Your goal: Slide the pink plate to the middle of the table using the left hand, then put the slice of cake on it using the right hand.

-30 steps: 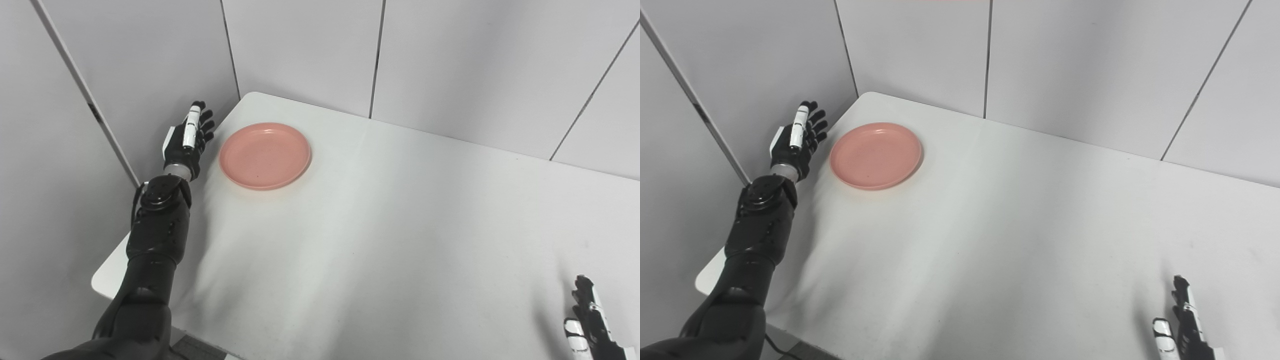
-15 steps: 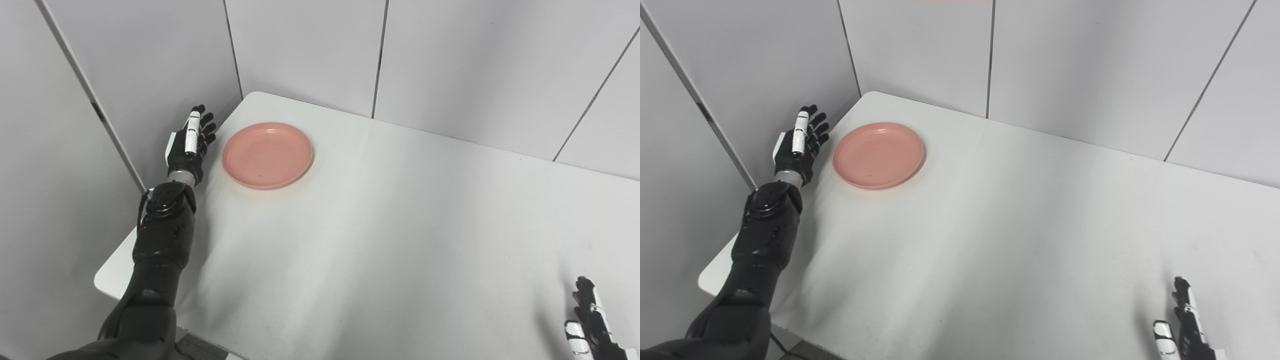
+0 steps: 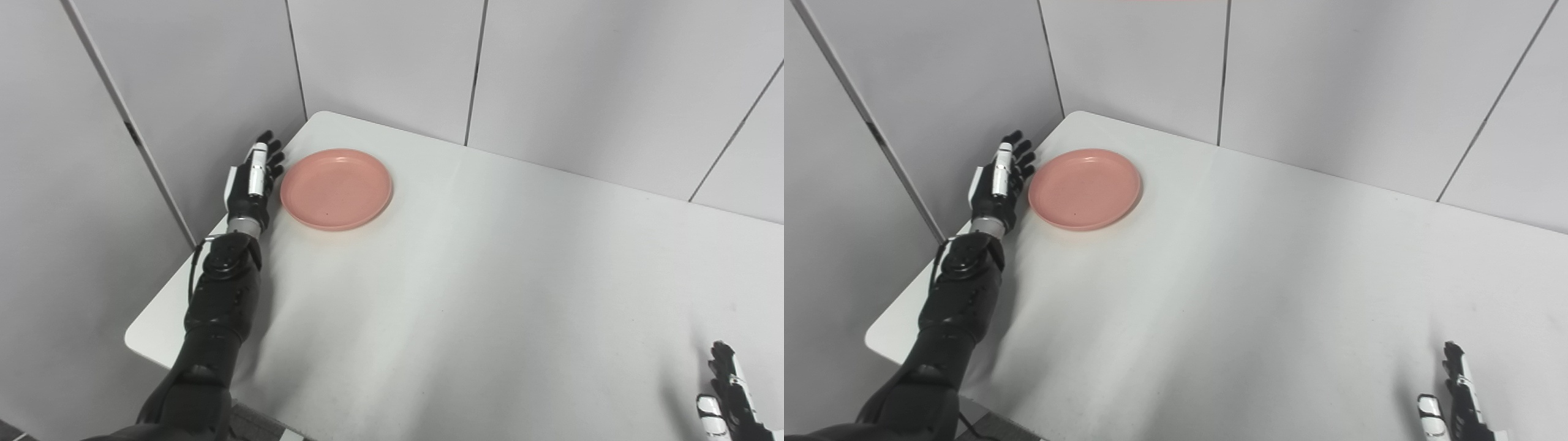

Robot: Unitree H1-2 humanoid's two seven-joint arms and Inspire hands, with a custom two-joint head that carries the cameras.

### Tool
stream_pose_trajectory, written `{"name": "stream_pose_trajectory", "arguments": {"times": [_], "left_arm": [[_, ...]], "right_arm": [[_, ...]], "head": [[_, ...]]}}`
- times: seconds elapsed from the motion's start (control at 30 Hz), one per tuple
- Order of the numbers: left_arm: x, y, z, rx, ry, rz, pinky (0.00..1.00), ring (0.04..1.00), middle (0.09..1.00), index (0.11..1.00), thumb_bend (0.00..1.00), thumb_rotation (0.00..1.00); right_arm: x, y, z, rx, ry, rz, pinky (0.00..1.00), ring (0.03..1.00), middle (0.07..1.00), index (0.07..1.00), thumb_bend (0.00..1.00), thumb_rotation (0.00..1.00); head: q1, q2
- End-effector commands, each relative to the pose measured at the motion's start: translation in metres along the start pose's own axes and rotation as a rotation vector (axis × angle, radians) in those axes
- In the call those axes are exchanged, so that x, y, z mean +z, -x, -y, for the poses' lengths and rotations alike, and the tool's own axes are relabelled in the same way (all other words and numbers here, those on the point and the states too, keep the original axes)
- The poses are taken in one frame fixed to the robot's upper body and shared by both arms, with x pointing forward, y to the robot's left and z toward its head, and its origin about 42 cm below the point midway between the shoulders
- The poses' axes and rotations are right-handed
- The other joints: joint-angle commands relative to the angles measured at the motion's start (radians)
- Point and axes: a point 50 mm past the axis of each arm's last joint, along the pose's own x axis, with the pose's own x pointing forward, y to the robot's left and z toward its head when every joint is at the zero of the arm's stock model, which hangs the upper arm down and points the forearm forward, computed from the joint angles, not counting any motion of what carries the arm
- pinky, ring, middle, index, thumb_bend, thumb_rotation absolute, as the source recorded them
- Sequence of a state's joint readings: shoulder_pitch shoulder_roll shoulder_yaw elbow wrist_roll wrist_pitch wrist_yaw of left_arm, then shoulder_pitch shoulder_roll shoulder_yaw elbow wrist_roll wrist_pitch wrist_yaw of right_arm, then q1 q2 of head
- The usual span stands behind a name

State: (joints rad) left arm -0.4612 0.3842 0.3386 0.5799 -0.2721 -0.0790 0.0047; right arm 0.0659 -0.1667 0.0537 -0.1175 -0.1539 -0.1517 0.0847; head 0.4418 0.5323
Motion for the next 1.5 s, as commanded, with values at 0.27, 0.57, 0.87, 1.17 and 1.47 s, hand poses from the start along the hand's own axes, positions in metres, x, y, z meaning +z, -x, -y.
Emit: {"name": "stream_pose_trajectory", "arguments": {"times": [0.27,0.57,0.87,1.17,1.47], "left_arm": [[-0.032,0.027,0.077,-0.173,0.030,-0.087,0.92,0.924,0.927,0.912,0.37,1.00],[-0.041,0.046,0.108,-0.261,0.043,-0.133,0.94,0.939,0.942,0.924,0.38,1.00],[-0.041,0.063,0.135,-0.359,0.056,-0.149,0.93,0.924,0.923,0.909,0.39,1.00],[-0.032,0.084,0.162,-0.503,0.081,-0.171,0.96,0.947,0.946,0.933,0.38,1.00],[-0.030,0.103,0.185,-0.613,0.069,-0.192,0.94,0.936,0.942,0.925,0.40,1.00]], "right_arm": [[-0.004,0.000,-0.001,0.002,0.008,-0.007,1.00,0.982,0.976,0.967,0.32,1.00],[-0.002,0.000,-0.003,0.003,0.018,-0.007,0.97,0.971,0.971,0.964,0.35,1.00],[0.001,-0.002,-0.011,-0.007,0.031,-0.002,0.95,0.957,0.955,0.949,0.38,1.00],[0.009,-0.005,-0.023,-0.006,0.044,-0.008,0.94,0.948,0.945,0.943,0.35,1.00],[0.017,-0.009,-0.036,-0.002,0.056,-0.023,0.95,0.959,0.953,0.952,0.36,1.00]], "head": [[-0.023,0.018],[-0.057,0.043],[-0.138,0.080],[-0.278,0.125],[-0.407,0.163]]}}
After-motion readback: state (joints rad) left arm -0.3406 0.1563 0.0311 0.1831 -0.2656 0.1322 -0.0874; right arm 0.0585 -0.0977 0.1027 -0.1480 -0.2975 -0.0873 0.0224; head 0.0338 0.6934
